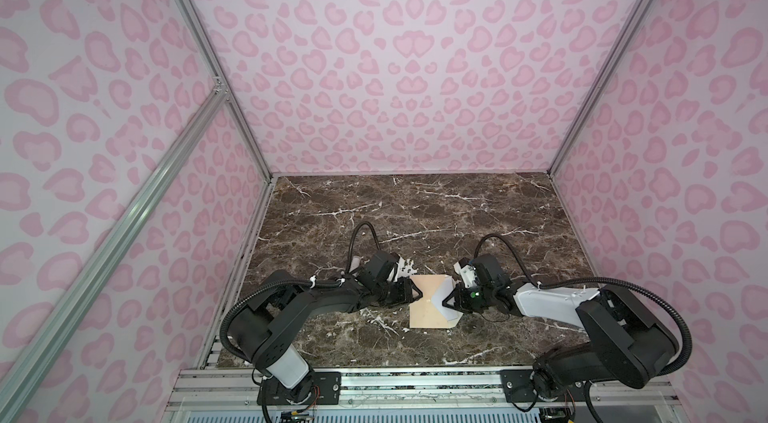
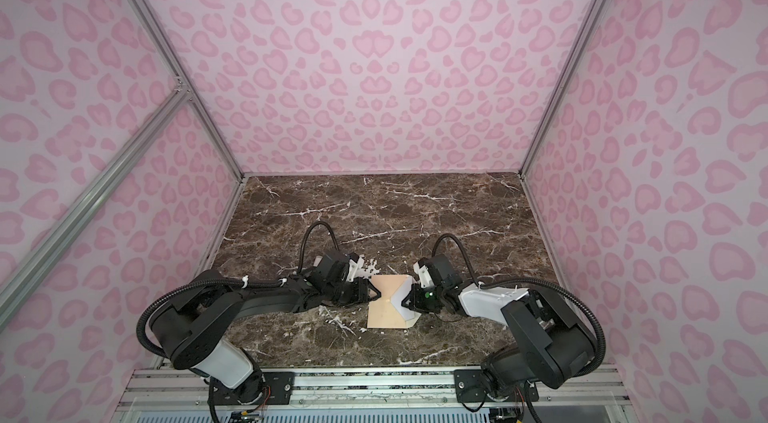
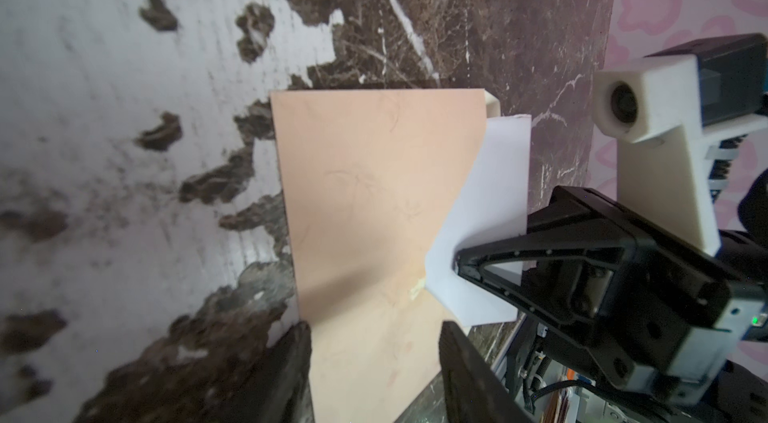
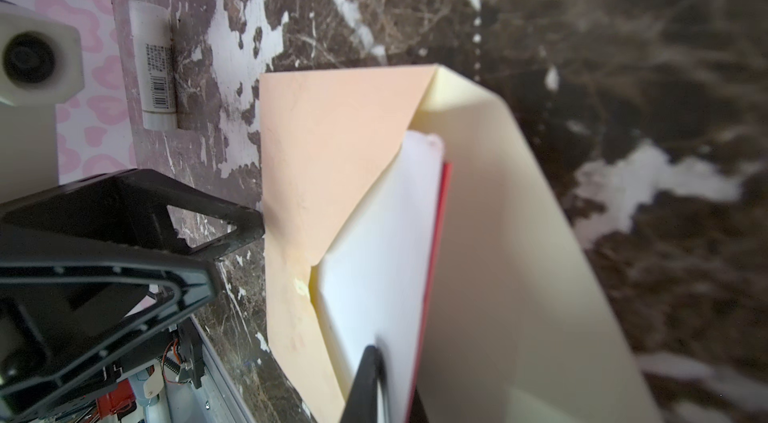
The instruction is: Place the letter into the envelope and seal it
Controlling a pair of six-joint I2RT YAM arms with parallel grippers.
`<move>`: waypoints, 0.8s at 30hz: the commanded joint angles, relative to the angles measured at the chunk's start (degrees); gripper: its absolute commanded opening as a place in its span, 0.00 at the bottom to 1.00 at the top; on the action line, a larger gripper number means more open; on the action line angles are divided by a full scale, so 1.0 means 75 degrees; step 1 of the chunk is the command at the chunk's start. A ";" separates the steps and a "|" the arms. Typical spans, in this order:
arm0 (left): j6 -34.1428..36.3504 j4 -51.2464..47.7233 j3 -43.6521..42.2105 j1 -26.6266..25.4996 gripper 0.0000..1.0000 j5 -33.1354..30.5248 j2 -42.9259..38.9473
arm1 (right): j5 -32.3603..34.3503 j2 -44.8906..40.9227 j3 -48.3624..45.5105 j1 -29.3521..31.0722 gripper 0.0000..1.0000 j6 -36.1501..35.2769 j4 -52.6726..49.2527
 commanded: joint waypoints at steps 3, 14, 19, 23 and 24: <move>-0.0061 -0.0352 -0.0057 -0.0028 0.53 -0.0065 0.0046 | 0.0244 -0.0055 0.0007 0.0050 0.18 0.0064 0.0019; 0.0049 -0.0616 0.0014 -0.0027 0.54 -0.0167 -0.0118 | 0.1055 -0.0723 0.0405 0.0070 0.44 -0.0554 -0.1742; 0.0068 -0.0635 0.0044 -0.0029 0.54 -0.0156 -0.0118 | 0.1231 -0.0892 0.0565 0.0071 0.51 -0.0707 -0.2285; 0.0064 -0.0668 0.0043 -0.0029 0.54 -0.0157 -0.0141 | 0.1418 -0.1000 0.0699 0.0069 0.53 -0.0811 -0.2662; 0.0065 -0.0658 0.0042 -0.0024 0.54 -0.0159 -0.0150 | 0.1449 -0.1004 0.0726 0.0069 0.54 -0.0823 -0.2721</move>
